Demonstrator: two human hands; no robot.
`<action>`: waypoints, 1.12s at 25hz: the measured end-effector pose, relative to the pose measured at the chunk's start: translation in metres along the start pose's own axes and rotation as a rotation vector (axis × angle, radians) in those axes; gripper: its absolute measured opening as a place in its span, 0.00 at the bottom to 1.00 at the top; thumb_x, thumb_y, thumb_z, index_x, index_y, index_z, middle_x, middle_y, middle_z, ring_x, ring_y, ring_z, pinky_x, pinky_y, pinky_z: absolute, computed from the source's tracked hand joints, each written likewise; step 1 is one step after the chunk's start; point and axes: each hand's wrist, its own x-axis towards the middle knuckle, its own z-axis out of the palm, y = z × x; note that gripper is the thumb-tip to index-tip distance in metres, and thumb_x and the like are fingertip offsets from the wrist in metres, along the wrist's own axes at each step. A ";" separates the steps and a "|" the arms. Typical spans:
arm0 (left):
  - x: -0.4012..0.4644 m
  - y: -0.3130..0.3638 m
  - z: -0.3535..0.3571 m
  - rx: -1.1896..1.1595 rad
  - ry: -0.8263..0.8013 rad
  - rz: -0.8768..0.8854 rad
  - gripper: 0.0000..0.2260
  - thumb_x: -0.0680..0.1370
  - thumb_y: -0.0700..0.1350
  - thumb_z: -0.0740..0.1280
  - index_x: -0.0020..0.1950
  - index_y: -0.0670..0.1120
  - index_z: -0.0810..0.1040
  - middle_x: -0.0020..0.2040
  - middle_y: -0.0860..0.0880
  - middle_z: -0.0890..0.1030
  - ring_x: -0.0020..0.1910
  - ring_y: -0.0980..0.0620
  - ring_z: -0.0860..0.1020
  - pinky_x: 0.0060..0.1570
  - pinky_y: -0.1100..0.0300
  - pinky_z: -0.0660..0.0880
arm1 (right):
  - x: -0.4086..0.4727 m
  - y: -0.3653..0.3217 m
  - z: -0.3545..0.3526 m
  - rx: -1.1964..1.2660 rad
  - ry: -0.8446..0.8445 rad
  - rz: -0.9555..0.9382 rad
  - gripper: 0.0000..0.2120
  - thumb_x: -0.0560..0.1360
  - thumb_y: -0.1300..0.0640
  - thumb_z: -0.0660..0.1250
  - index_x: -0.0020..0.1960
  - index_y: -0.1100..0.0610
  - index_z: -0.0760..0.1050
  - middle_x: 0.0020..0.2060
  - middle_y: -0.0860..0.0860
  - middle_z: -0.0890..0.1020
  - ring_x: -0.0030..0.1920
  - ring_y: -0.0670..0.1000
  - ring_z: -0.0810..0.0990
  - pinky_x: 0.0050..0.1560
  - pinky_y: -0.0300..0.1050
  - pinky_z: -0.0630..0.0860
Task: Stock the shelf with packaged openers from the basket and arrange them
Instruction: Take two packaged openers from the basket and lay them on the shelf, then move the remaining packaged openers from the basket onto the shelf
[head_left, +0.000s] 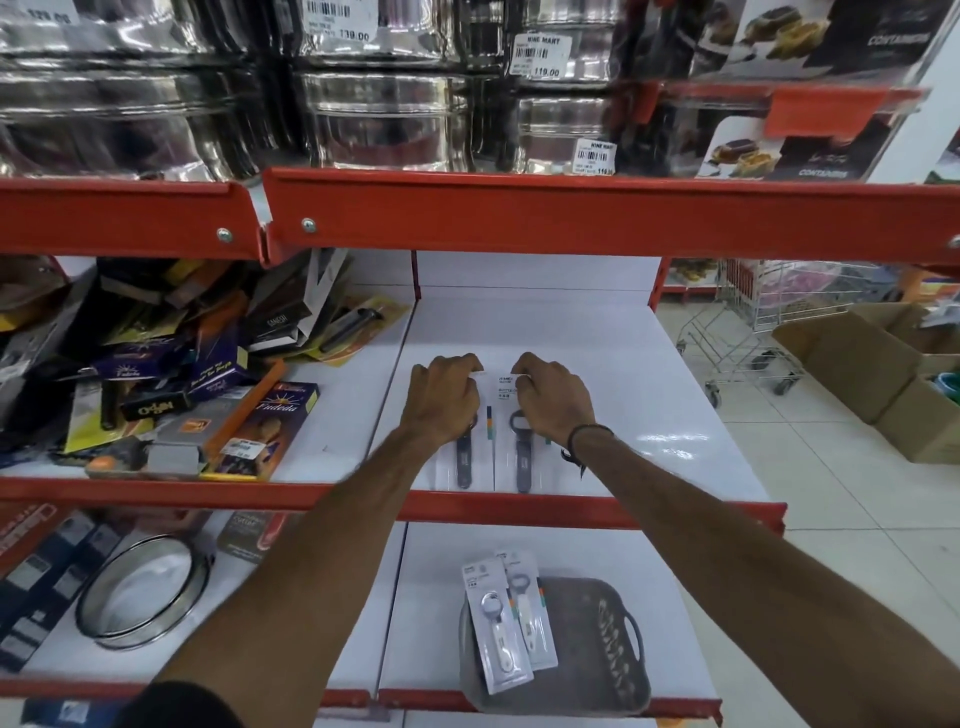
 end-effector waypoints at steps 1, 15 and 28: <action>0.000 0.000 0.001 0.006 -0.005 0.005 0.13 0.80 0.37 0.57 0.59 0.43 0.79 0.58 0.42 0.84 0.59 0.41 0.77 0.61 0.49 0.67 | 0.000 0.000 0.001 -0.019 -0.005 0.001 0.10 0.78 0.58 0.56 0.53 0.56 0.75 0.47 0.55 0.84 0.43 0.57 0.77 0.46 0.48 0.71; -0.069 0.000 -0.006 0.233 0.144 0.066 0.14 0.77 0.40 0.64 0.62 0.43 0.79 0.61 0.43 0.79 0.58 0.43 0.77 0.56 0.47 0.74 | -0.077 0.015 -0.015 -0.203 0.409 -0.308 0.09 0.75 0.57 0.60 0.47 0.55 0.79 0.41 0.48 0.84 0.42 0.54 0.77 0.45 0.48 0.65; -0.216 -0.040 0.125 0.285 -0.437 0.206 0.25 0.80 0.47 0.66 0.77 0.47 0.67 0.80 0.43 0.65 0.76 0.40 0.66 0.74 0.46 0.64 | -0.215 0.094 0.089 -0.442 -0.371 -0.101 0.22 0.76 0.51 0.58 0.68 0.55 0.72 0.61 0.54 0.81 0.60 0.57 0.77 0.60 0.53 0.71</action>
